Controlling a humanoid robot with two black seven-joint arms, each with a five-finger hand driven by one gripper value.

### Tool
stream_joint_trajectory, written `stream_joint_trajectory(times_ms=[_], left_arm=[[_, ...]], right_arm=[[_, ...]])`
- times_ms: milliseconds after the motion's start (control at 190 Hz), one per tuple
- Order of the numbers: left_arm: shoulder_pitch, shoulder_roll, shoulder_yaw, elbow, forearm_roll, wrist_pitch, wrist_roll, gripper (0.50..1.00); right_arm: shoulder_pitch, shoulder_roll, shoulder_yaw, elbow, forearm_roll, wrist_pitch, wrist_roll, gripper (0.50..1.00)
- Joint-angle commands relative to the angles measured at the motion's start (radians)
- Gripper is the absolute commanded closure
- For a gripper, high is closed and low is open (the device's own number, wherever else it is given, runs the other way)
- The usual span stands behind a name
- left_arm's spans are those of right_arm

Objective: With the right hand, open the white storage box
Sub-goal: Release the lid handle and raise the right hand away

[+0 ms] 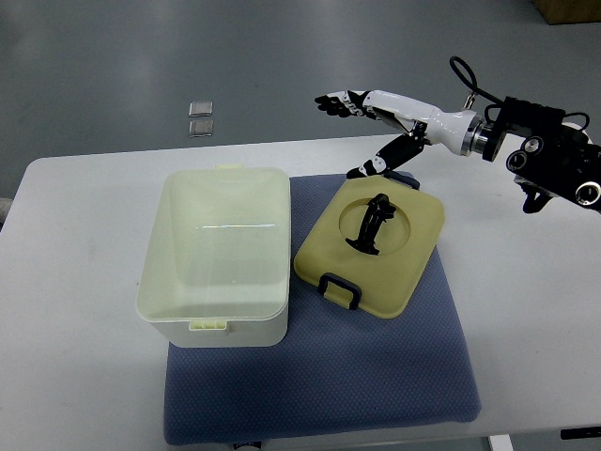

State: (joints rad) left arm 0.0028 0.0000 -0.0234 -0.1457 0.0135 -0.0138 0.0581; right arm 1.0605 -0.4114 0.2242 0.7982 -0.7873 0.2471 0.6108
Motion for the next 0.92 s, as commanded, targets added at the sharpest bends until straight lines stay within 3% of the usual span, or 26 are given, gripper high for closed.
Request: stream_joint_trajectory(times_ms=[0, 296, 443, 538, 913], left_arm=[[0.0, 0.0, 0.0, 0.0, 0.0, 0.0, 0.0, 0.5], [0.0, 0.0, 0.0, 0.0, -0.001, 0.0, 0.0, 0.5], [0.0, 0.0, -0.001, 0.0, 0.0, 0.0, 0.0, 0.5], [0.0, 0.0, -0.001, 0.0, 0.0, 0.0, 0.0, 0.5], [0.0, 0.0, 0.0, 0.0, 0.0, 0.0, 0.0, 0.5]], right_arm=[[-0.025, 0.011, 0.03, -0.033, 0.207, -0.002, 0.0, 0.576], [-0.085, 0.066, 0.04, -0.145, 0.754, -0.034, -0.083, 0.572], [-0.116, 0.094, 0.038, -0.171, 0.907, -0.103, -0.124, 0.57], [-0.149, 0.095, 0.038, -0.172, 0.961, -0.112, -0.172, 0.57], [-0.186, 0.123, 0.044, -0.18, 0.956, -0.111, -0.164, 0.57]])
